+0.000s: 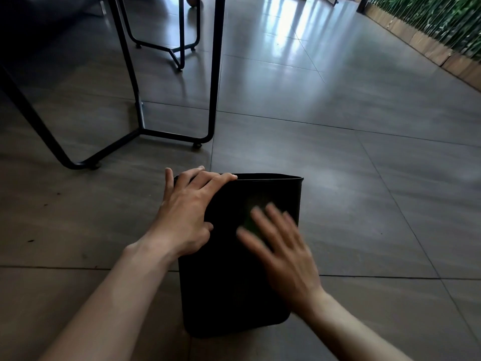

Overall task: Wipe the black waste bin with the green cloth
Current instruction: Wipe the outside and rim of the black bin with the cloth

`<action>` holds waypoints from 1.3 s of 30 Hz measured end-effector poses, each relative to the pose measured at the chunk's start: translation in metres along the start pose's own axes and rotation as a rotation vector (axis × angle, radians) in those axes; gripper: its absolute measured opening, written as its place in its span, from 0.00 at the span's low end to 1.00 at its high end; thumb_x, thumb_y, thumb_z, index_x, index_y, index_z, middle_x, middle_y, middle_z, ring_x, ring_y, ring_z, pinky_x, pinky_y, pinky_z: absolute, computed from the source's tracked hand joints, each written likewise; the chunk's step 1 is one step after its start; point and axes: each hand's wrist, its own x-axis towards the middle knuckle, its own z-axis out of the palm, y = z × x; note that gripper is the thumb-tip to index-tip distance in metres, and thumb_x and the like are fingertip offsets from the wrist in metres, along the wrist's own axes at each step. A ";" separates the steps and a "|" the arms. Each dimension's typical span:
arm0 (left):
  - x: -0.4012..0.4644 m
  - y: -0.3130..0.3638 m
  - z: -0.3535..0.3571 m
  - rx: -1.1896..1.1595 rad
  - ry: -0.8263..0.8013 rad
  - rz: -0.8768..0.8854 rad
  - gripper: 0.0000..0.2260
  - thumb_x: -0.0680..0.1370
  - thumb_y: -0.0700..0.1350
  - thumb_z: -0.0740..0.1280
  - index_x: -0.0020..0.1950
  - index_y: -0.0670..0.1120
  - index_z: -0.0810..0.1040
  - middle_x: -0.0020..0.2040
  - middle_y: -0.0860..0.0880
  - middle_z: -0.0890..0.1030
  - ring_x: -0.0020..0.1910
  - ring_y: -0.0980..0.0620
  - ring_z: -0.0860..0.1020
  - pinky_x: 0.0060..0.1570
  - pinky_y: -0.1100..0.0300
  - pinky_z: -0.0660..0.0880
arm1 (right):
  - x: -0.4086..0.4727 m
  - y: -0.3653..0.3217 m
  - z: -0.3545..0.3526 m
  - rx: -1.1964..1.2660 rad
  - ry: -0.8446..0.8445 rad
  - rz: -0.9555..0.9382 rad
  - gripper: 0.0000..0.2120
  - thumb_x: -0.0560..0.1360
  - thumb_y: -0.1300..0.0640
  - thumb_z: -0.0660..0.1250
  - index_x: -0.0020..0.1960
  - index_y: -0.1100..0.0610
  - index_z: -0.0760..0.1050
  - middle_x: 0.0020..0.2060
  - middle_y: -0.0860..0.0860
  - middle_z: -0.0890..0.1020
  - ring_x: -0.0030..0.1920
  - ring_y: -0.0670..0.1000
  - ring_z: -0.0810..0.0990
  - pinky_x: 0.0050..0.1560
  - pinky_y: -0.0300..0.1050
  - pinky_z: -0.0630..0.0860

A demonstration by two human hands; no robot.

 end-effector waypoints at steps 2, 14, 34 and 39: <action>0.000 0.001 -0.001 -0.005 -0.003 0.000 0.46 0.67 0.36 0.75 0.77 0.64 0.58 0.71 0.62 0.67 0.78 0.53 0.52 0.76 0.41 0.33 | 0.037 0.004 -0.008 0.068 0.107 0.306 0.25 0.80 0.56 0.61 0.77 0.49 0.67 0.79 0.57 0.67 0.82 0.62 0.59 0.76 0.68 0.64; 0.000 -0.002 0.002 0.033 0.001 0.017 0.47 0.66 0.37 0.76 0.77 0.65 0.57 0.72 0.63 0.65 0.79 0.53 0.52 0.77 0.40 0.36 | -0.074 -0.032 0.031 -0.157 -0.229 -0.508 0.20 0.84 0.55 0.62 0.75 0.45 0.69 0.80 0.56 0.65 0.81 0.64 0.58 0.70 0.61 0.73; -0.009 -0.001 -0.005 0.225 -0.085 0.094 0.57 0.62 0.43 0.76 0.78 0.64 0.42 0.78 0.62 0.52 0.80 0.50 0.41 0.78 0.43 0.37 | -0.059 -0.025 0.013 -0.160 -0.189 -0.377 0.24 0.84 0.51 0.61 0.79 0.45 0.66 0.78 0.56 0.70 0.78 0.63 0.66 0.67 0.60 0.77; -0.007 0.001 -0.008 0.207 -0.096 0.091 0.54 0.63 0.42 0.75 0.78 0.64 0.44 0.78 0.62 0.55 0.80 0.51 0.45 0.79 0.47 0.39 | 0.031 -0.006 -0.018 0.048 0.030 0.151 0.26 0.82 0.53 0.60 0.80 0.47 0.63 0.80 0.58 0.65 0.82 0.62 0.59 0.77 0.65 0.65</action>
